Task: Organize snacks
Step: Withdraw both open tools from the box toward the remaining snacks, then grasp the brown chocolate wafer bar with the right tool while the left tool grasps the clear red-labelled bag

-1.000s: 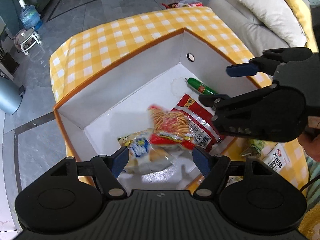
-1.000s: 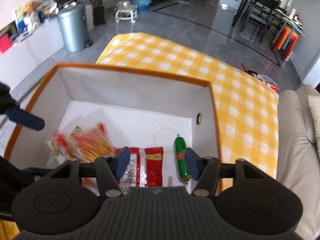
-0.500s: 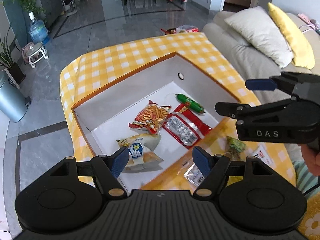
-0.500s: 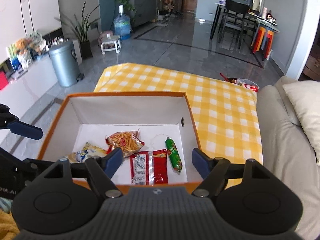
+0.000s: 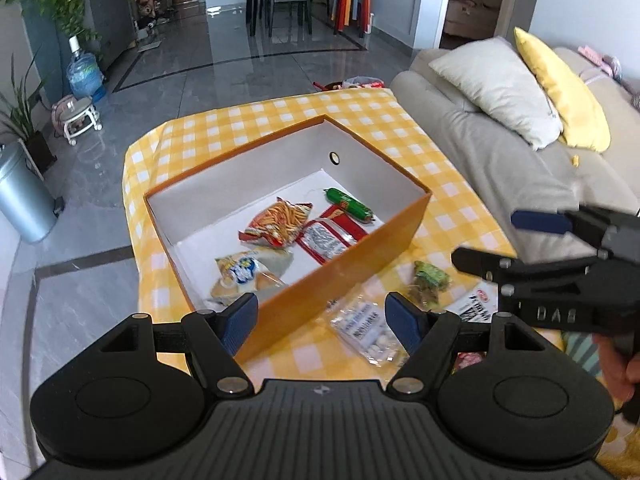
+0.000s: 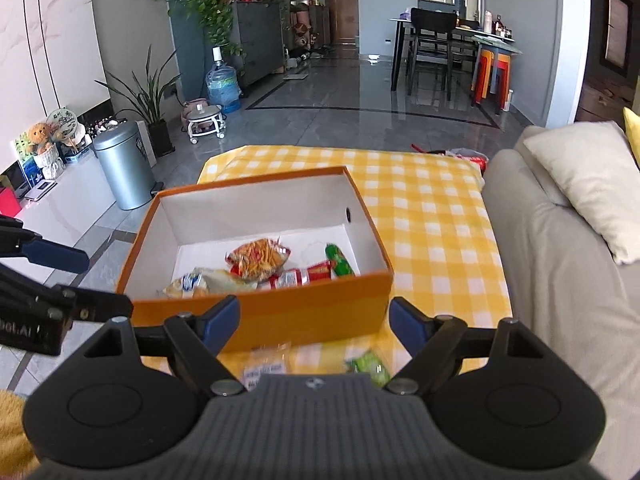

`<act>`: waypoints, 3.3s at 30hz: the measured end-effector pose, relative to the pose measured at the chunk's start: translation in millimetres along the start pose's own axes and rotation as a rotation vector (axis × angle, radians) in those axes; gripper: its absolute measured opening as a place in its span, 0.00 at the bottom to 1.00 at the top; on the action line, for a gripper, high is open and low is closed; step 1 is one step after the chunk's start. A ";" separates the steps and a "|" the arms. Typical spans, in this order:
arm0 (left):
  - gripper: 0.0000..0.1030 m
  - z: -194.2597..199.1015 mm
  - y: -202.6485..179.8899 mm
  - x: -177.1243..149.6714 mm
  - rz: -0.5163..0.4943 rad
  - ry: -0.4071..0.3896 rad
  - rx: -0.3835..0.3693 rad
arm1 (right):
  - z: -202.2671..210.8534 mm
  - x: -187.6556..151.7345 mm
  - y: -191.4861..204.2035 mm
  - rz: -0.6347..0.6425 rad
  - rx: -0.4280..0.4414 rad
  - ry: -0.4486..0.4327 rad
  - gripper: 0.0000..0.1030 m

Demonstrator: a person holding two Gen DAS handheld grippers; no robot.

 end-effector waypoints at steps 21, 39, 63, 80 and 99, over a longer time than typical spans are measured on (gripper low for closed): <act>0.82 -47.6 -33.8 -69.4 0.126 0.013 -0.057 | -10.8 -98.4 -29.4 -0.057 -0.051 0.036 0.77; 0.77 -112.4 -7.8 -104.1 0.226 0.275 -0.006 | -73.0 -124.4 -36.9 -0.061 -0.005 0.191 0.73; 0.45 -134.9 -10.4 -99.5 0.247 0.285 -0.024 | -92.2 -154.0 -42.8 -0.272 0.074 0.405 0.58; 0.45 -134.8 -10.4 -99.2 0.267 0.284 -0.038 | -123.6 -137.5 -0.9 -0.255 -0.080 0.337 0.78; 0.63 -140.8 -17.7 -108.7 0.216 0.351 0.000 | -98.7 -156.2 -40.9 -0.216 -0.101 0.403 0.37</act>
Point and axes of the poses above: each gripper's, at about its wrist camera, not at the fingertips, and z roughly against the way its jaws point, y to its left, x to its top, the point moved 5 cm from there along -z, roughly the way its jaws point, and after that the axes turned 12 degrees about y, right-handed, at the moved point
